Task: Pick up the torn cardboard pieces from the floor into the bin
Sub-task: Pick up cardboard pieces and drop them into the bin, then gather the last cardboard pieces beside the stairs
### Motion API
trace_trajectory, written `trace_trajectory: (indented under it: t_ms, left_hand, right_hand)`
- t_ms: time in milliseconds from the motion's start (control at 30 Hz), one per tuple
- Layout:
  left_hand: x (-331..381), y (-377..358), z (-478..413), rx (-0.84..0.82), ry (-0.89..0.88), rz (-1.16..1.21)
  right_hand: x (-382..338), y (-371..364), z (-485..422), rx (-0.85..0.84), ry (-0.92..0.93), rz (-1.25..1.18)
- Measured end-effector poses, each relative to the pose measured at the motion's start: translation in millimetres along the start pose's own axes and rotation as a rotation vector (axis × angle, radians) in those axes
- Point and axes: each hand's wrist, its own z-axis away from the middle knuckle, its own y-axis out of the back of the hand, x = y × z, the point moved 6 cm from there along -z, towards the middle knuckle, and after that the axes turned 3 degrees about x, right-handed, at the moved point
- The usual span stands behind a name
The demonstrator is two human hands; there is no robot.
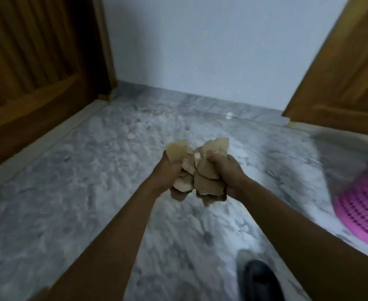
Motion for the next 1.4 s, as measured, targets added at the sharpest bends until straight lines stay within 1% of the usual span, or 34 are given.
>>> trace_trajectory:
  t_ms: [67, 200, 300, 500, 600, 700, 800, 867, 933, 1000, 1133, 1267, 1333, 1400]
  left_hand:
    - [28.2, -44.3, -30.3, -0.039, -0.036, -0.084]
    - [85.6, -144.6, -83.9, -0.023, -0.061, -0.176]
    - [132.1, -241.7, -107.7, -0.112, -0.127, -0.199]
    - [213.3, -462.7, -131.0, -0.279, -0.285, -0.211]
    - [240.1, -558.4, -138.8, -0.304, -0.340, -0.273]
    - [251.8, -635.0, -147.1, -0.342, -0.396, -0.346]
    - [243.2, -688.5, -165.4, -0.383, -0.402, -0.475]
    - [232.0, -709.1, -179.2, -0.438, -0.349, -0.533]
    - [221.8, -723.5, -190.8, -0.518, -0.342, -0.546]
    - [214.6, -731.2, -196.9, -0.561, -0.366, -0.571]
    - [207.4, -729.7, -203.0, -0.552, -0.336, -0.569]
    - [214.2, -699.5, -202.1, -0.488, -0.309, -0.496]
    - [221.8, -666.0, -202.1, -0.438, -0.306, -0.474]
    - [228.2, -614.4, -204.1, -0.346, -0.312, -0.474]
  right_hand:
    - [-30.5, 55.1, 2.5, 0.083, 0.004, -0.057]
    - [-86.4, 169.3, 7.9, 0.199, 0.057, -0.086]
    - [-117.7, 266.1, 10.6, 0.283, 0.151, -0.083]
    - [-156.9, 477.4, 34.4, 0.585, 0.346, 0.087]
    - [-168.6, 562.6, 48.8, 0.720, 0.451, 0.253]
    - [-168.9, 625.8, 55.5, 0.795, 0.534, 0.391]
    - [-150.6, 676.0, 44.4, 0.799, 0.479, 0.494]
    - [-132.5, 704.5, 32.2, 0.777, 0.360, 0.511]
    - [-118.7, 724.6, 24.9, 0.756, 0.281, 0.496]
    - [-111.7, 738.0, 23.4, 0.768, 0.273, 0.456]
    - [-103.6, 749.8, 21.4, 0.773, 0.273, 0.432]
    - [-116.9, 724.3, 16.6, 0.719, 0.301, 0.469]
    - [-133.8, 689.3, 6.8, 0.656, 0.350, 0.495]
    - [-150.6, 639.5, -9.1, 0.580, 0.404, 0.543]
